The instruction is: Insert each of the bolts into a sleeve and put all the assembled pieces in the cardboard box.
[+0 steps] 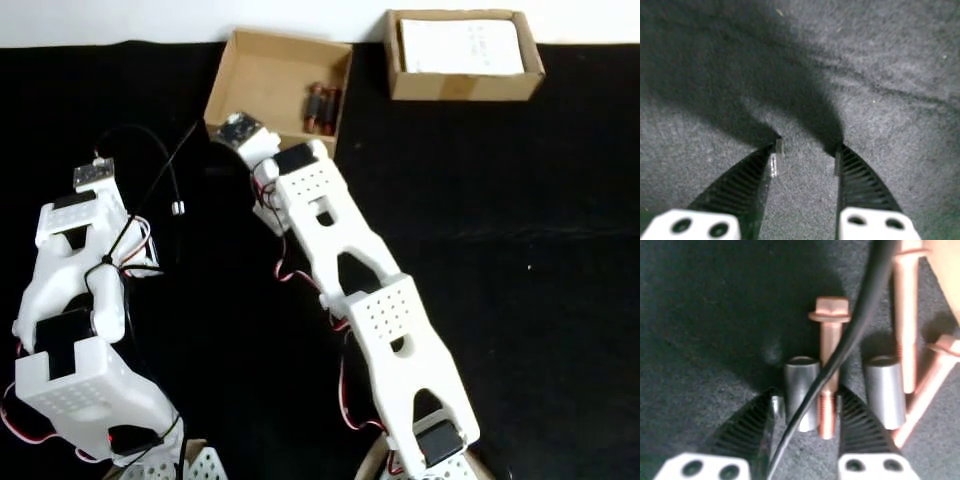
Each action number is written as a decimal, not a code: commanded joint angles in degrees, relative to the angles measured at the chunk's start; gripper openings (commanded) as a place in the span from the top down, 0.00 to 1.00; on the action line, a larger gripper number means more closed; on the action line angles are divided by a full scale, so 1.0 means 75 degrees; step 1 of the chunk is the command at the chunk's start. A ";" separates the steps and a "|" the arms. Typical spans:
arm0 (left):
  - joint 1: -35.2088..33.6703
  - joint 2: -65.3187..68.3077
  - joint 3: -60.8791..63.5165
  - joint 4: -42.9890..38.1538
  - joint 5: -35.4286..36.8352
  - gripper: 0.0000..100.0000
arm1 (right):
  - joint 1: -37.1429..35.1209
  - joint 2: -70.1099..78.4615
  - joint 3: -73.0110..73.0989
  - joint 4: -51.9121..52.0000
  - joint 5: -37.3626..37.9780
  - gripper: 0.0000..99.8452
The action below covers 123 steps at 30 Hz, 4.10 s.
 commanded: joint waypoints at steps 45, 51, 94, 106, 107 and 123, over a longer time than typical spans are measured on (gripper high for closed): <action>-0.0428 0.0064 -0.0369 0.0328 0.0059 0.82 | -0.1741 -0.0311 0.0451 0.2796 -0.0762 0.76; -0.0416 0.0064 -0.0369 0.0328 0.0059 0.82 | -0.1729 -0.0311 0.0463 0.2796 -0.0762 0.78; 0.4472 0.3593 -0.8973 0.4665 0.3997 0.82 | 0.2925 -0.4941 0.4050 0.0217 -0.1559 0.99; 0.4472 0.5281 -1.1071 0.4900 0.5509 0.81 | 0.2925 -0.4964 0.5163 -0.0990 -0.1512 0.99; 0.4460 0.5386 -1.1083 0.4900 0.5615 0.81 | 0.2925 -0.4964 0.5163 -0.0990 -0.1512 0.99; 0.4202 0.6476 -1.1106 0.3294 0.6845 0.82 | 0.2889 -0.4952 0.5175 -0.0990 -0.1500 0.99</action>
